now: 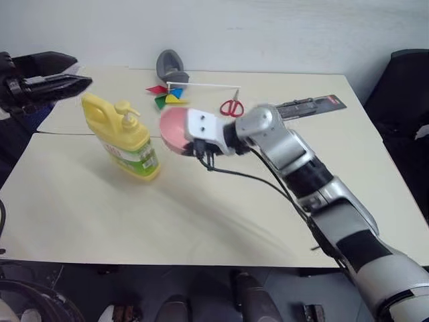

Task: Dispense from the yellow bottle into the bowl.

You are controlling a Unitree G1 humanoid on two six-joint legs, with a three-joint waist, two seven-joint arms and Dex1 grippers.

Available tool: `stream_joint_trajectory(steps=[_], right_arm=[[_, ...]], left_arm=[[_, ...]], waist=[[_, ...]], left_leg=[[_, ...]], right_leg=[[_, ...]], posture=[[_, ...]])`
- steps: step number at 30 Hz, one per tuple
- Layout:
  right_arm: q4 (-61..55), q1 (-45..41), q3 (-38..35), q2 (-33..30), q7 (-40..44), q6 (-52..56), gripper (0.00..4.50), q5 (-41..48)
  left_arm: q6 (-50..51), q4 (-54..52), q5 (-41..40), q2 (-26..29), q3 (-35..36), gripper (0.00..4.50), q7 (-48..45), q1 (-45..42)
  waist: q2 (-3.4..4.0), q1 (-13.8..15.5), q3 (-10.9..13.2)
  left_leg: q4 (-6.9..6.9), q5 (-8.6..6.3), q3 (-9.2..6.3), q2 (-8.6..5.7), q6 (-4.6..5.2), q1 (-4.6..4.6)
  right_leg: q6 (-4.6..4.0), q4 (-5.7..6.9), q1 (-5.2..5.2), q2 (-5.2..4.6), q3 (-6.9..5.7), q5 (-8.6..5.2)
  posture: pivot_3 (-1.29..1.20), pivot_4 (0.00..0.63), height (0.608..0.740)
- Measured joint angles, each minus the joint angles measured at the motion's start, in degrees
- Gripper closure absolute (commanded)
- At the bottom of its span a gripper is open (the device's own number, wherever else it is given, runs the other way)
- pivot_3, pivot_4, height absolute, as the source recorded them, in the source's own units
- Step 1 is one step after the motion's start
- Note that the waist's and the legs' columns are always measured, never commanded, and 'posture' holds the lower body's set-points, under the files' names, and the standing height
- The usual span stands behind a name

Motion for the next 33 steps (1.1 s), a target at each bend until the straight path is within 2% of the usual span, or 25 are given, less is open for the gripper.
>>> stream_joint_trajectory(steps=[7, 8, 11, 15, 23, 28, 33], right_arm=[[15.12, -9.02, 0.00, 4.20, 1.33, -8.08, 4.32, -3.97], [16.55, -10.01, -0.01, 4.21, 2.08, -8.81, 4.32, -4.41], [18.68, -12.18, -0.06, 4.46, 5.24, -9.80, 4.32, -5.13], [18.31, -13.99, -0.75, 5.58, 9.71, -8.93, 4.32, -4.88], [8.57, -13.82, -1.30, 5.21, 17.65, -2.54, 4.32, -2.84], [4.03, -13.30, -1.30, 4.66, 19.85, 0.21, 4.32, -1.72], [2.05, -12.39, -1.30, 4.32, 20.85, 0.78, 4.32, -1.21]], left_arm=[[-8.61, 11.31, 8.34, -0.10, -4.73, 4.33, -4.79, -4.30], [-9.40, 12.44, 9.08, -0.27, -5.21, 4.43, -5.32, -4.95], [-10.76, 14.46, 10.81, -2.04, -6.20, 4.43, -5.99, -7.13], [-10.78, 14.95, 11.52, -4.63, -6.86, 4.43, -6.67, -9.00], [-7.79, 13.61, 11.23, -5.80, -6.79, 4.43, -9.29, -9.95], [-6.77, 11.90, 11.06, -5.89, -5.95, 4.43, -9.04, -7.74], [-6.71, 10.90, 11.03, -8.71, -5.59, 4.43, -7.18, -4.70]], waist=[[-0.06, -1.17, -0.04], [-0.06, -1.31, -0.04], [-0.06, -1.50, -0.04], [-0.06, -2.35, -0.03], [-0.06, -2.62, -0.03], [-0.06, -2.59, -0.04], [-0.06, -2.46, -0.04]], left_leg=[[0.29, -0.01, 0.14, -0.47, 0.02, -0.94], [0.40, -0.02, 0.14, -0.50, 0.05, -1.04], [0.62, -0.05, 0.16, -0.55, 0.09, -1.26], [0.88, -0.07, 0.11, -0.65, 0.13, -1.30], [1.05, -0.08, -0.07, -0.76, 0.16, -1.23], [1.05, -0.08, -0.13, -0.79, 0.16, -1.23], [1.09, -0.08, -0.14, -0.82, 0.16, -1.23]], right_leg=[[-0.13, 0.56, -1.13, -1.21, -1.77, 0.04], [-0.16, 0.71, -1.33, -1.35, -2.06, 0.05], [-0.34, 0.82, -1.51, -1.72, -2.94, 0.11], [-0.43, 0.99, -1.52, -2.02, -3.22, 0.17], [-0.46, 1.40, -1.57, -2.19, -3.24, 0.19], [-0.46, 1.40, -1.59, -2.24, -3.24, 0.19], [-0.47, 1.42, -1.59, -2.27, -3.25, 0.19]], posture=[[0.00, 0.150, 0.740], [0.00, 0.150, 0.740], [0.00, 0.150, 0.740], [0.00, 0.150, 0.740], [0.00, 0.150, 0.740], [0.00, 0.150, 0.740], [0.00, 0.150, 0.740]])
